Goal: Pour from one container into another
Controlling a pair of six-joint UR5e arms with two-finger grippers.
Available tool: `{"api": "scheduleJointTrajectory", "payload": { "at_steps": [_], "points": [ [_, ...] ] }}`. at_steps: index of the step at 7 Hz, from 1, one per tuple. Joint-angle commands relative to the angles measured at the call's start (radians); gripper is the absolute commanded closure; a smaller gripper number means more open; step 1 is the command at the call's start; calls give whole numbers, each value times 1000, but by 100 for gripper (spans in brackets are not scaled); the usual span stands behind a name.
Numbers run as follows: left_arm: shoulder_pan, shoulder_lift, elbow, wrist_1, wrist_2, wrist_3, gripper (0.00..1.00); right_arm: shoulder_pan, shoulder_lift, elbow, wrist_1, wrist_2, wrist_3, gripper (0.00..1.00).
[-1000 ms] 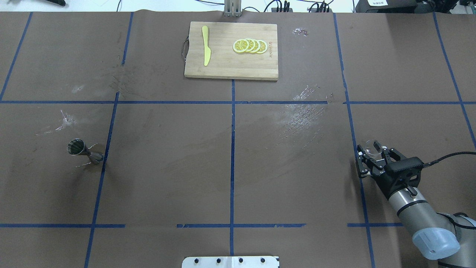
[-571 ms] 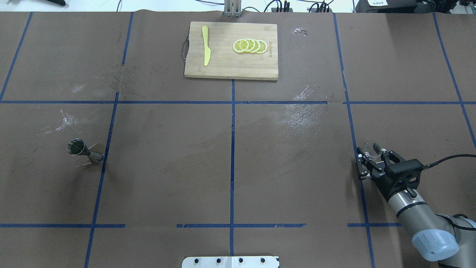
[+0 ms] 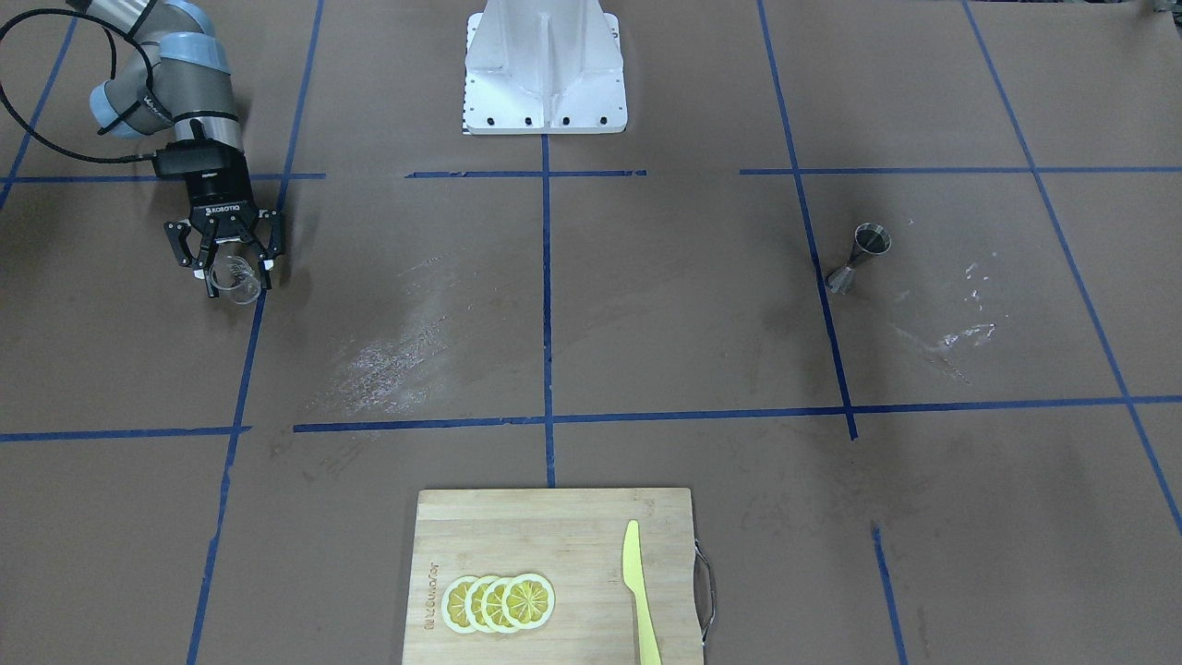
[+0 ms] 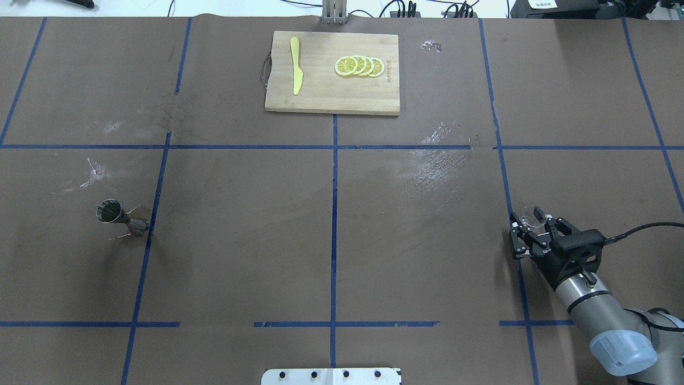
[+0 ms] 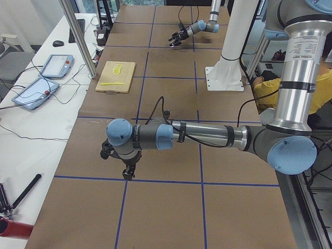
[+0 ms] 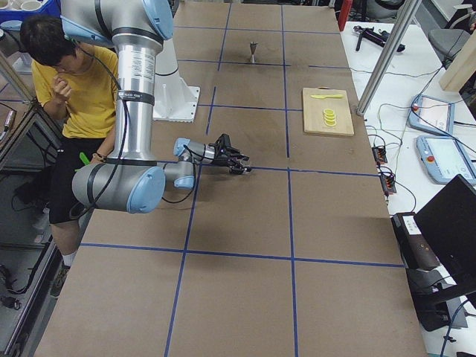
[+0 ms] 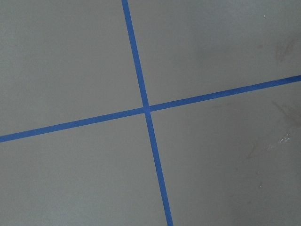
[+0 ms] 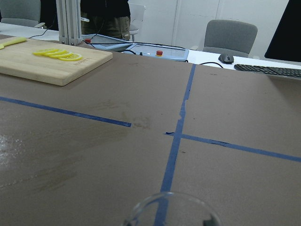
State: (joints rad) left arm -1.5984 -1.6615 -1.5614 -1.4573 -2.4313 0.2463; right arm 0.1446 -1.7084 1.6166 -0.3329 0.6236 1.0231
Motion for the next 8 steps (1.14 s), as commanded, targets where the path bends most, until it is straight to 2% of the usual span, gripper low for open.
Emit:
{"api": "scheduleJointTrajectory", "payload": {
  "at_steps": [1,4,6,7,8],
  "points": [
    [0,2,0,0,3,1,0,-2,3,0,1,1,0,0],
    [0,2,-6,0,4,-1,0,4,-2,22,5,-11,-3,0],
    [0,0,-6,0,1,-1,0,18,-16,109,3,-27,-31,0],
    [0,0,-6,0,-2,-1,0,51,-20,162,-6,-9,-75,0],
    [0,0,-6,0,-2,-1,0,126,-20,166,-9,101,-89,0]
  ]
}}
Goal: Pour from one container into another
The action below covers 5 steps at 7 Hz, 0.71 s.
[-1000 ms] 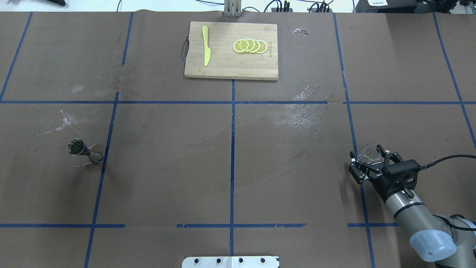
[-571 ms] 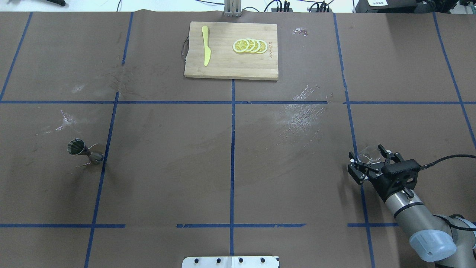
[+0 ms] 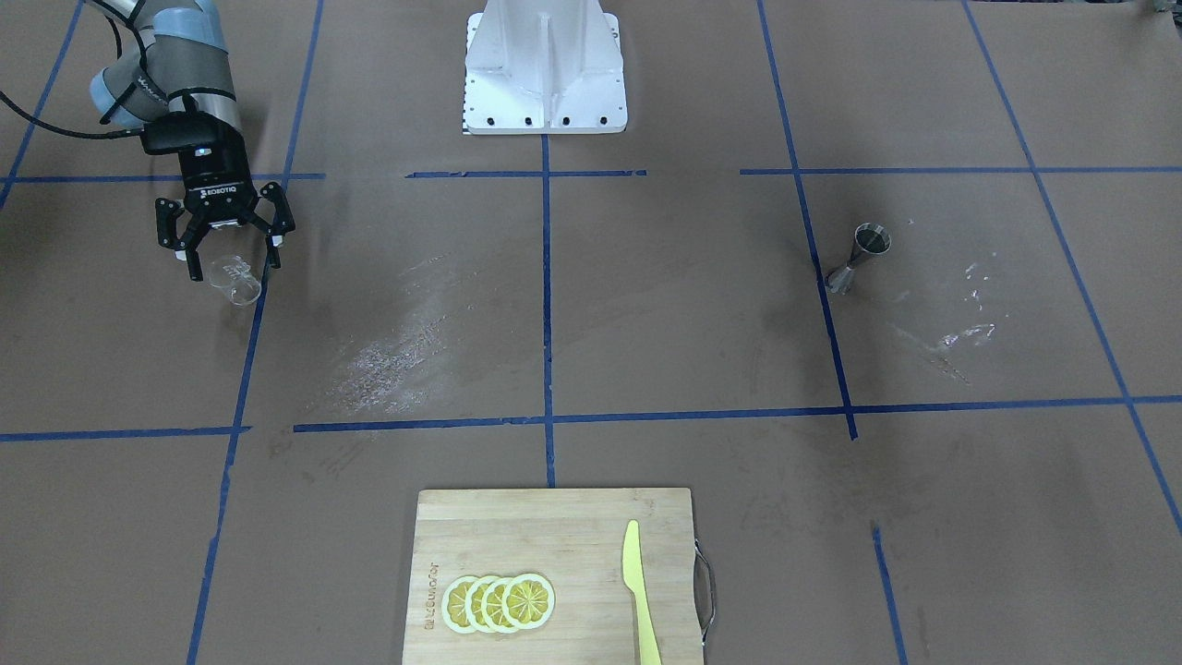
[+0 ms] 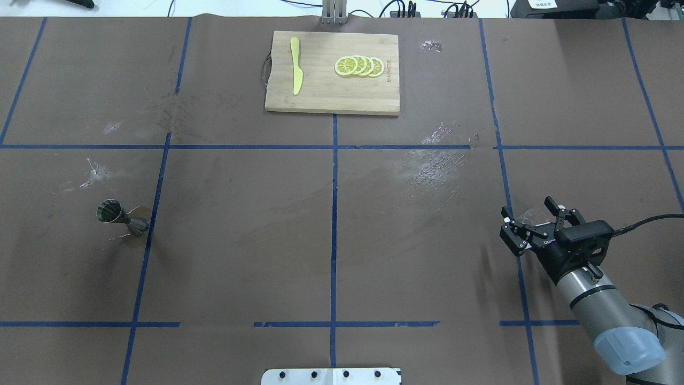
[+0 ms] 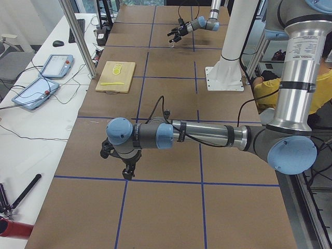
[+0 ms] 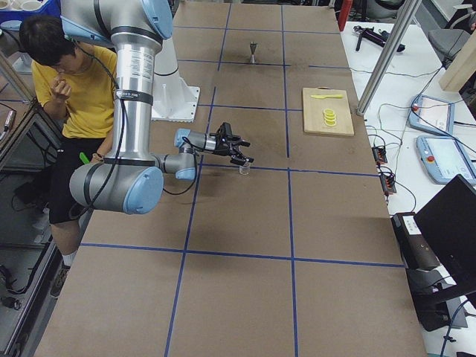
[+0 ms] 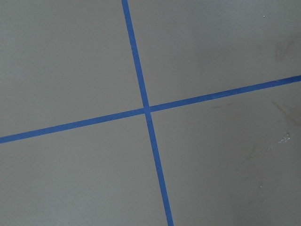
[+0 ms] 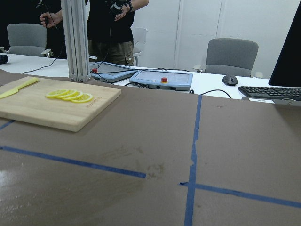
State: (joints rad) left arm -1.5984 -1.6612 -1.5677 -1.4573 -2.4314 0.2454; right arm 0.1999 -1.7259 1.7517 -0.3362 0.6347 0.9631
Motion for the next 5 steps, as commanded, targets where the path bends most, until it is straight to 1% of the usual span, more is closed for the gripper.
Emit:
{"api": "scheduleJointTrajectory", "payload": {
  "at_steps": [1,2,3,4,5],
  "points": [
    [0,0,0,0,0,0,0,173,-3,32,-57,247,-32,0],
    [0,0,0,0,2,0,0,293,6,43,-128,433,-36,0],
    [0,0,1,0,2,0,0,426,12,40,-179,633,-85,0],
    [0,0,1,0,3,-2,0,592,14,32,-237,880,-183,0],
    [0,-2,1,0,5,0,0,731,14,31,-300,1069,-286,0]
  ]
}}
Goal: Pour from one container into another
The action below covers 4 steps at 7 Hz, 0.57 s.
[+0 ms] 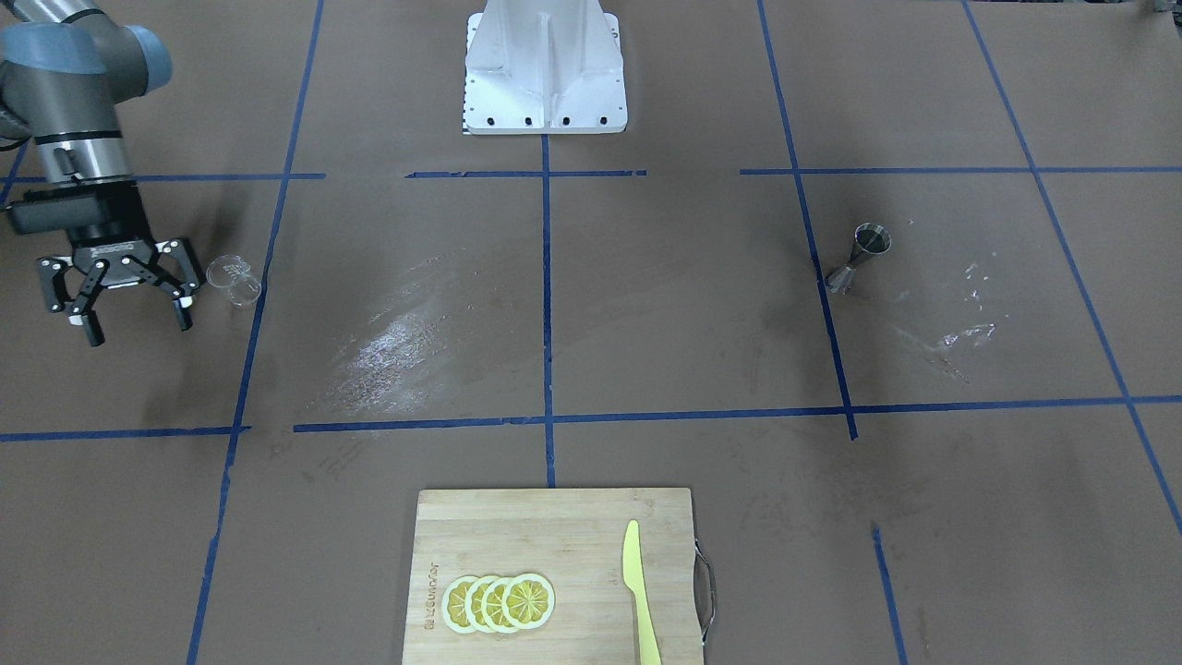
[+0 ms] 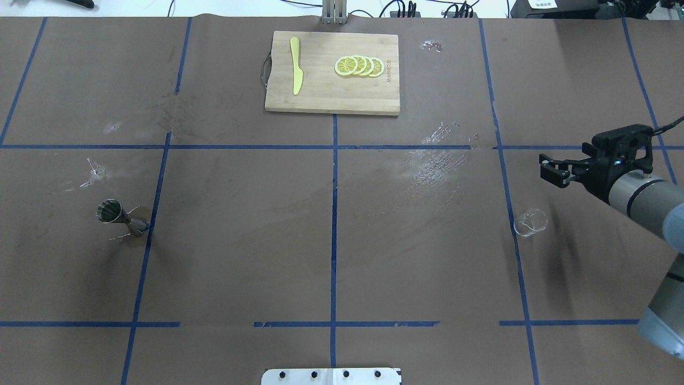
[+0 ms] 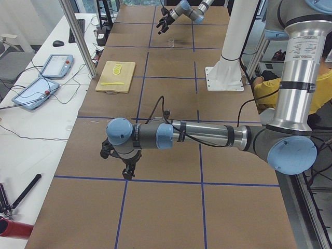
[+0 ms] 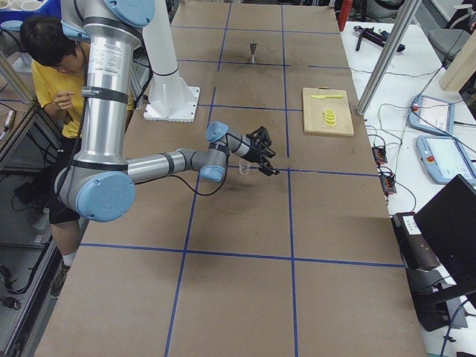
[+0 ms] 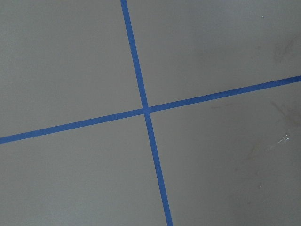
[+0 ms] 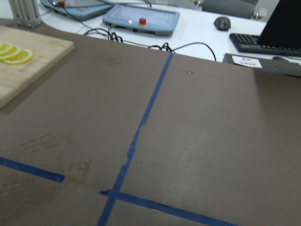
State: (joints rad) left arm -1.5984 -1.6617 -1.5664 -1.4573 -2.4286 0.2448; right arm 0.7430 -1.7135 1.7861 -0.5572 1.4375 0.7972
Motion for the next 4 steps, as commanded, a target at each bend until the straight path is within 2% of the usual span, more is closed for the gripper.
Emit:
{"api": "scheduleJointTrajectory", "payload": {
  "at_steps": [1,3,4],
  "points": [
    [0,-1,0,0,2,1,0,328,-1,-5,-189,429,-222,0],
    [0,0,2,0,3,1,0,619,29,-11,-521,735,-523,0],
    [0,2,0,0,3,1,0,715,64,-2,-749,830,-594,0]
  ]
}}
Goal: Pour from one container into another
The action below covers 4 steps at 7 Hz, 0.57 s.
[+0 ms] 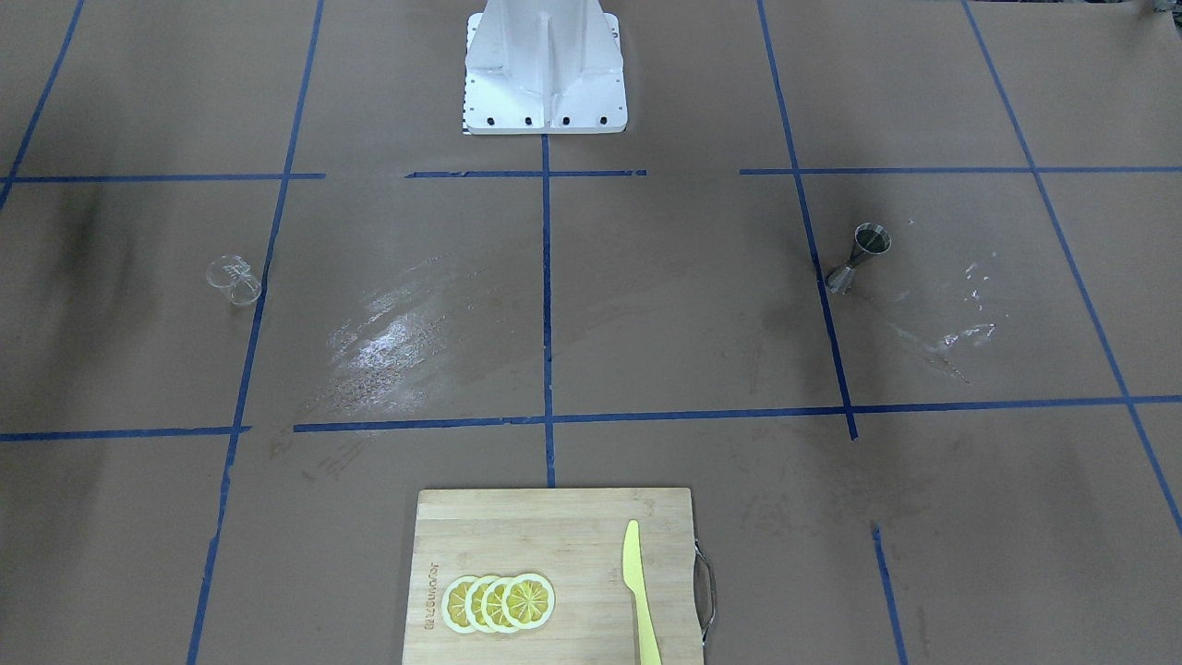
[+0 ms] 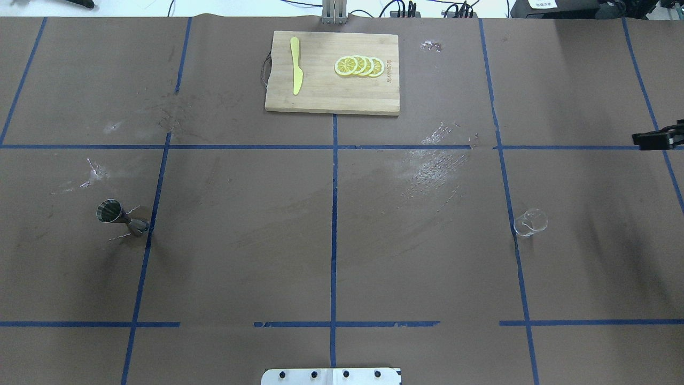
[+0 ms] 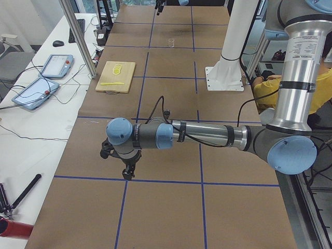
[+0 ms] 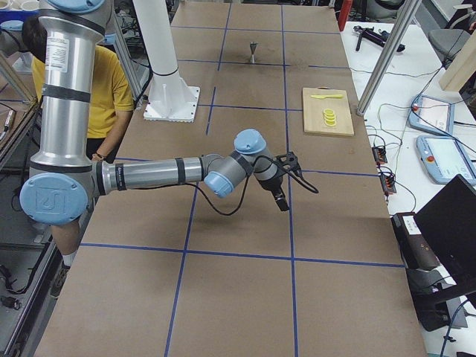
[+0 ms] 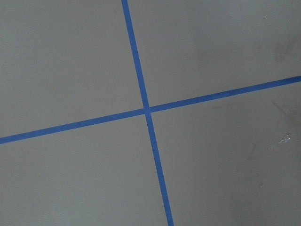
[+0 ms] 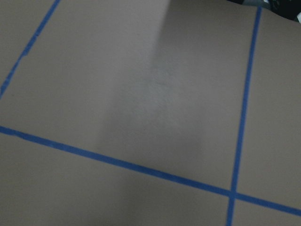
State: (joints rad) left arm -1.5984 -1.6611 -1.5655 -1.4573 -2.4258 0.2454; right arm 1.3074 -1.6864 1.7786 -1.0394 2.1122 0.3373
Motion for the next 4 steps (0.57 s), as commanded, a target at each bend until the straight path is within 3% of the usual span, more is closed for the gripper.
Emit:
{"api": "scheduleJointTrajectory", "payload": {
  "at_steps": [1,3,4],
  "points": [
    [0,3,-2,0,1,0,0,200,31,-2,-359,198,-203,0],
    [0,7,-2,0,1,-2,0,220,24,-15,-527,227,-244,0],
    [0,3,-10,0,1,-3,0,220,2,-13,-531,218,-242,0]
  ]
}}
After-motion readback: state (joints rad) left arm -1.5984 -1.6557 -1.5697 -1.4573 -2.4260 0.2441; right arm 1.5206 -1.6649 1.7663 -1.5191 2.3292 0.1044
